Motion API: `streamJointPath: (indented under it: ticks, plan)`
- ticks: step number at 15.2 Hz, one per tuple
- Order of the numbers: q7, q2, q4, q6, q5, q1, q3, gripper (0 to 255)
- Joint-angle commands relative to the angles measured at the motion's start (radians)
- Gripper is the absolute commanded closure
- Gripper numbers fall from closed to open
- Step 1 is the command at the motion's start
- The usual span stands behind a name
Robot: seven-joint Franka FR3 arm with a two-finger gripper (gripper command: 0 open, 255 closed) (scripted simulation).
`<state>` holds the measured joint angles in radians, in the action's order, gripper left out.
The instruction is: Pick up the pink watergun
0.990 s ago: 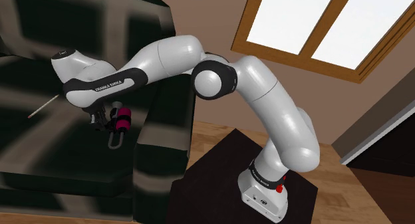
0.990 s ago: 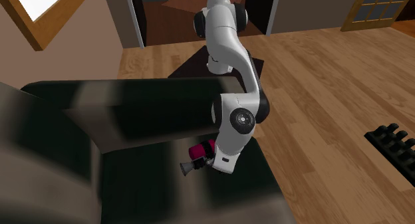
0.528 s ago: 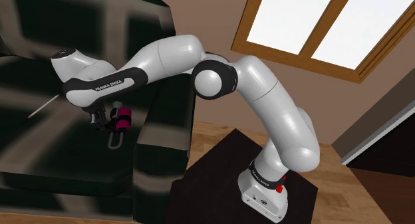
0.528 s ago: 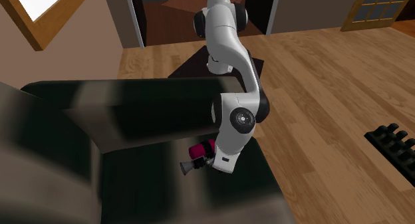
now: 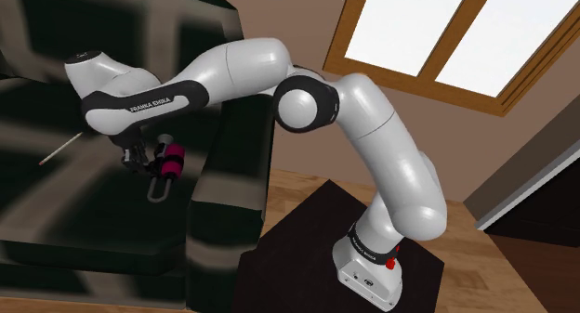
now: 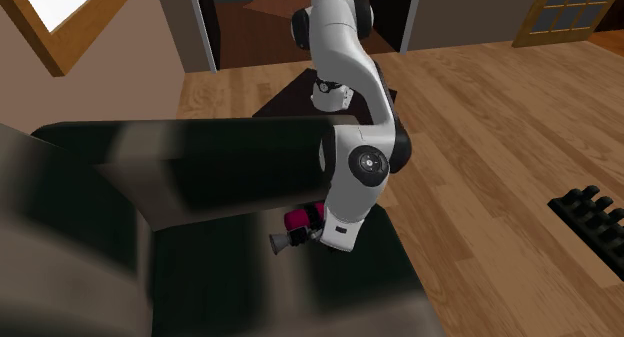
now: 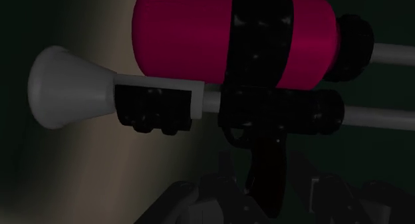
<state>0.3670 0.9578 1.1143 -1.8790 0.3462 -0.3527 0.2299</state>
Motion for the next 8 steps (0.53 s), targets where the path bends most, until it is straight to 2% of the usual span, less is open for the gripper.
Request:
streamJointPath:
  ticks: [1, 8]
  plan:
    - [0.003, -0.017, 0.003, 0.013, -0.002, 0.002, 0.002, 255]
    - [0.012, -0.050, -0.009, 0.057, -0.009, 0.003, 0.007, 255]
